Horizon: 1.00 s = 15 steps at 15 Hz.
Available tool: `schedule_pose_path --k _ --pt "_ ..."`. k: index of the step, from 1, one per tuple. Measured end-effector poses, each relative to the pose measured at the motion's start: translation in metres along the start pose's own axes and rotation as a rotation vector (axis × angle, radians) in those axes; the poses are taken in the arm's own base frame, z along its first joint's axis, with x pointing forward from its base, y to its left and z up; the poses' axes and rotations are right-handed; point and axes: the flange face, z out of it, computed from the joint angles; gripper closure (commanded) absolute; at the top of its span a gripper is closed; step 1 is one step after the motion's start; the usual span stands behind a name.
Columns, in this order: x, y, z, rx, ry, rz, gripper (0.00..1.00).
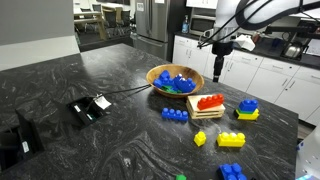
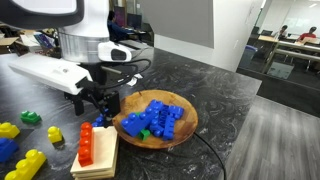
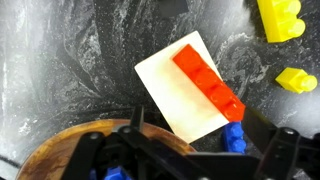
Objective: Put the blue building block closest to the wooden bowl into it
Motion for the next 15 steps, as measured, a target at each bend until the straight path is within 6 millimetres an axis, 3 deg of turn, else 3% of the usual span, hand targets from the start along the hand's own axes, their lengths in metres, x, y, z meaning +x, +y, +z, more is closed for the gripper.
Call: schedule_pose_path --k 3,11,15 --pt "0.009 -0.017 0.007 -0.058 0.064 0.073 0.0" --pt "0.011 -0.017 0.008 -0.075 0.092 0.108 0.0" --pt "0.019 -0.048 0.011 -0.102 0.086 0.029 0.0"
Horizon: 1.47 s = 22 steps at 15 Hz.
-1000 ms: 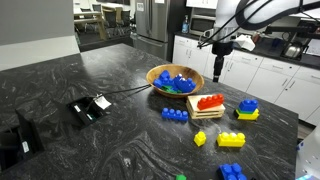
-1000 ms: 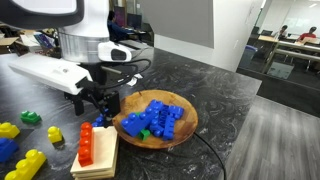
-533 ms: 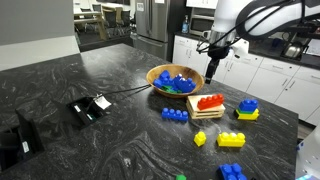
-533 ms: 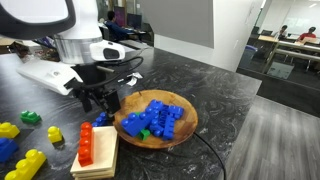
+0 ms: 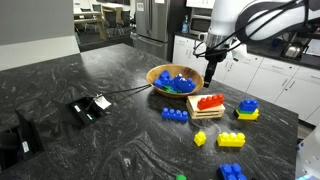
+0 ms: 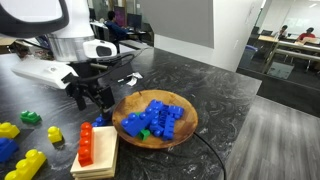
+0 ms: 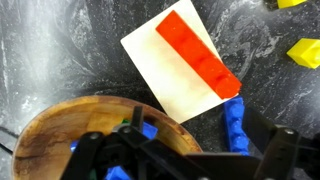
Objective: Put the blue building block closest to the wooden bowl into it
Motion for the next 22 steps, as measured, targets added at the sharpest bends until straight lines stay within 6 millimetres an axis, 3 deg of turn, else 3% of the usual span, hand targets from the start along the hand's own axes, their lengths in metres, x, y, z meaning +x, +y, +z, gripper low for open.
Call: schedule_pose_path --k 9,12,18,22 --pt "0.059 -0.1 0.02 -0.056 -0.007 -0.269 0.0" --pt "0.069 -0.103 0.021 -0.051 0.015 -0.299 0.0" --pt "0.07 -0.104 0.02 -0.054 0.016 -0.301 0.0" --pt "0.074 -0.125 0.034 -0.06 0.017 -0.35 0.0"
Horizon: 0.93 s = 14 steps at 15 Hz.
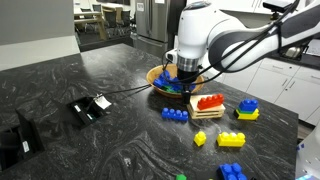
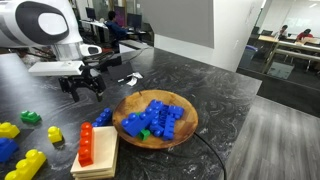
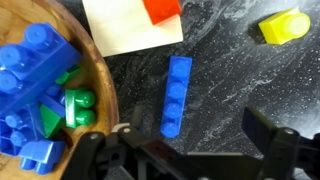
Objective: Put the blue building block closest to the wooden bowl into it
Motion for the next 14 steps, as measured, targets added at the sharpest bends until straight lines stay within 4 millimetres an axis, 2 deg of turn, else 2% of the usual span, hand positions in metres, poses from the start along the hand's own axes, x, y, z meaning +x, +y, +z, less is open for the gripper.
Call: schedule_pose_path --k 3,7,14 --pt "0.015 -0.02 0.019 0.022 0.023 -0.053 0.0" --pt "0.025 -0.024 0.04 0.073 0.017 -0.05 0.0" --pt "0.028 -0.023 0.039 0.08 0.021 -0.044 0.0"
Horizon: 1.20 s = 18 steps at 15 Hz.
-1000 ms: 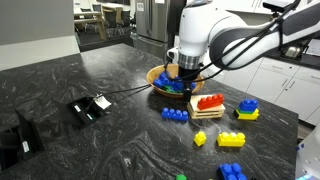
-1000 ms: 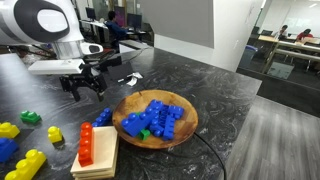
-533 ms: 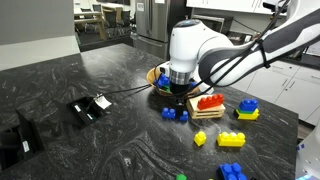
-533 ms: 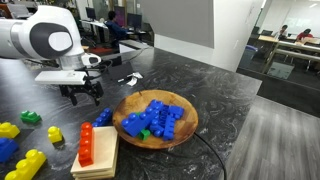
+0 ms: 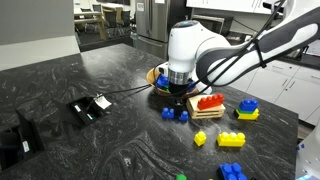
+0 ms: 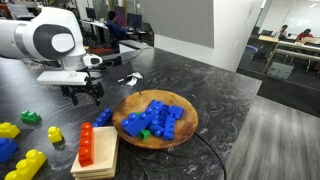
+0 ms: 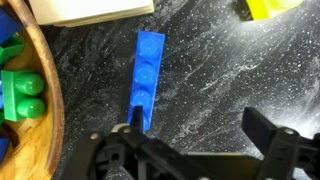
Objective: Put the blue building block closest to the wooden bowl into it
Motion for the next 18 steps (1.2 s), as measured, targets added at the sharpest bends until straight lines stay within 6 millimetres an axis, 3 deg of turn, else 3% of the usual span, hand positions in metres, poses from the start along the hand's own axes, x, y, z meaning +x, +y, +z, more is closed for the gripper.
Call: schedule_pose_path --k 4,9,18 --pt "-0.006 0.013 0.013 0.007 -0.01 0.048 0.0" --pt "-0.013 0.035 0.048 0.044 0.037 0.147 0.0" --pt "-0.018 0.036 0.072 0.069 0.064 0.201 0.0"
